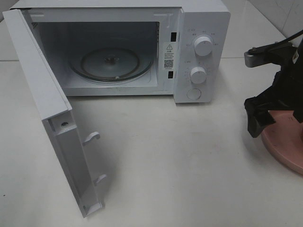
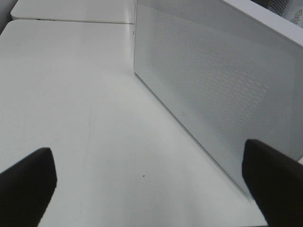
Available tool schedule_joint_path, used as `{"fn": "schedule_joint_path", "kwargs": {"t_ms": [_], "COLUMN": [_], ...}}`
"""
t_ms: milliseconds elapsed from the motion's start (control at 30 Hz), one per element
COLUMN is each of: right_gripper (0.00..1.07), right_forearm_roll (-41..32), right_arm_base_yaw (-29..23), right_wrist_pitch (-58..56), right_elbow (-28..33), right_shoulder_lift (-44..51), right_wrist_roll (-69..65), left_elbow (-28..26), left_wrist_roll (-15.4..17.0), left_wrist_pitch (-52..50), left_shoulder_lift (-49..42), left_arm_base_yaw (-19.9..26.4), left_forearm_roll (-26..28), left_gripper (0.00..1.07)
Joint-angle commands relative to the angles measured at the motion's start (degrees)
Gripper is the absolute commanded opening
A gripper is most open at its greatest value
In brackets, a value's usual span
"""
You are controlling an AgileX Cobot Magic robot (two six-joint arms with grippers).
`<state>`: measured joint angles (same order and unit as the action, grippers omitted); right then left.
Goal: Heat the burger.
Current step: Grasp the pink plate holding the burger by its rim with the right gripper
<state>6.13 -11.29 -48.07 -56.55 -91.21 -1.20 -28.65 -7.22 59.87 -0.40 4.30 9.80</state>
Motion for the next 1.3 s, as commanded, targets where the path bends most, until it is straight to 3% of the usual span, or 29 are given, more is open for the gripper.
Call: {"fn": "schedule_joint_path", "kwargs": {"t_ms": [33, 1300], "right_gripper": [0.99, 0.93], "right_forearm_roll": [1.0, 4.5], "right_arm_base_yaw": [1.7, 3.2], "right_wrist_pitch": [0.5, 12.6], "right_elbow": [-0.3, -0.2], "right_shoulder_lift": [-1.0, -17.5], "right_wrist_roll": [-1.1, -5.4], "left_elbow": [0.2, 0.2], "left_wrist_roll": [0.1, 0.1], "left_wrist_pitch": [-0.3, -0.3], "left_shoulder_lift": [-1.0, -1.0], "left_arm_base_yaw": [0.0, 0.0], "left_forearm_roll": [0.6, 0.7], "left_gripper": [1.0, 1.0]}}
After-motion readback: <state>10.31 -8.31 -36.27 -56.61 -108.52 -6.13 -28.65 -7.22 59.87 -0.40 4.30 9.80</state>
